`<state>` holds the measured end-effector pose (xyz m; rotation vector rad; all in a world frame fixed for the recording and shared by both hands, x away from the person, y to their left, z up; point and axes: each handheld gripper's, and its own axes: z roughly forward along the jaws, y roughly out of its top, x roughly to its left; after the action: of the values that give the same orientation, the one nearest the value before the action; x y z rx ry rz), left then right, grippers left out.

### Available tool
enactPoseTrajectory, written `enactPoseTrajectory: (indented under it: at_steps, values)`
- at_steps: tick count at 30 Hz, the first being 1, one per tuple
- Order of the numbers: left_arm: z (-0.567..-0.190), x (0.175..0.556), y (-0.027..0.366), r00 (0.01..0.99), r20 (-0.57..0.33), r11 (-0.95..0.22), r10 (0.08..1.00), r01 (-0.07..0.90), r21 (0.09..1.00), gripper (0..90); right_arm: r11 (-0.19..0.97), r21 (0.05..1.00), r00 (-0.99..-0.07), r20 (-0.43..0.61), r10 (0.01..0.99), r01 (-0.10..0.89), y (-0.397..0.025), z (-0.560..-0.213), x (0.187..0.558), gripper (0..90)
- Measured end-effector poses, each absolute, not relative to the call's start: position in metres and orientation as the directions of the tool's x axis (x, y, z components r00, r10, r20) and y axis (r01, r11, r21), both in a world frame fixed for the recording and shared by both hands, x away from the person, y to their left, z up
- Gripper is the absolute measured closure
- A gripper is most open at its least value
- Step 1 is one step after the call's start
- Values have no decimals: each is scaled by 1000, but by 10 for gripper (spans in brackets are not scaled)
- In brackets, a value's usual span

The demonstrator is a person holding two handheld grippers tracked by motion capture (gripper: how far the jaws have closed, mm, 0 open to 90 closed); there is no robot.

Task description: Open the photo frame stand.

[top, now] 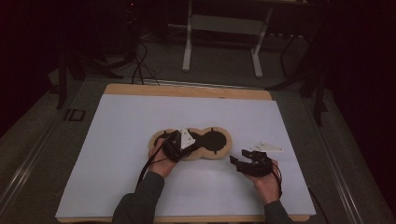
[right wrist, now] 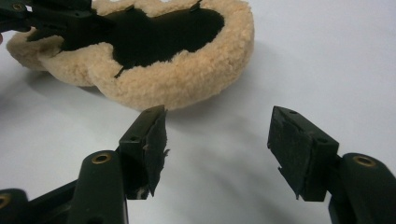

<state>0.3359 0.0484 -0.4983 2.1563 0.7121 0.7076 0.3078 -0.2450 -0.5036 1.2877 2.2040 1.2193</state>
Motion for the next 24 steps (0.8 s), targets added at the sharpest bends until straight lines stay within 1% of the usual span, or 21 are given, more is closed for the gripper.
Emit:
enactPoseTrajectory:
  at_steps: [5,12,24]
  values:
    - [-497,334,55,697,238,-541,677,251,803,717,216,797,-552,169,816,564,-242,-495,311,390]
    - [-498,329,61,699,224,-514,679,236,825,716,183,799,-564,222,796,573,-240,-487,316,392]
    - [-499,325,68,701,209,-484,682,218,848,713,167,790,-582,273,766,590,-227,-477,327,310]
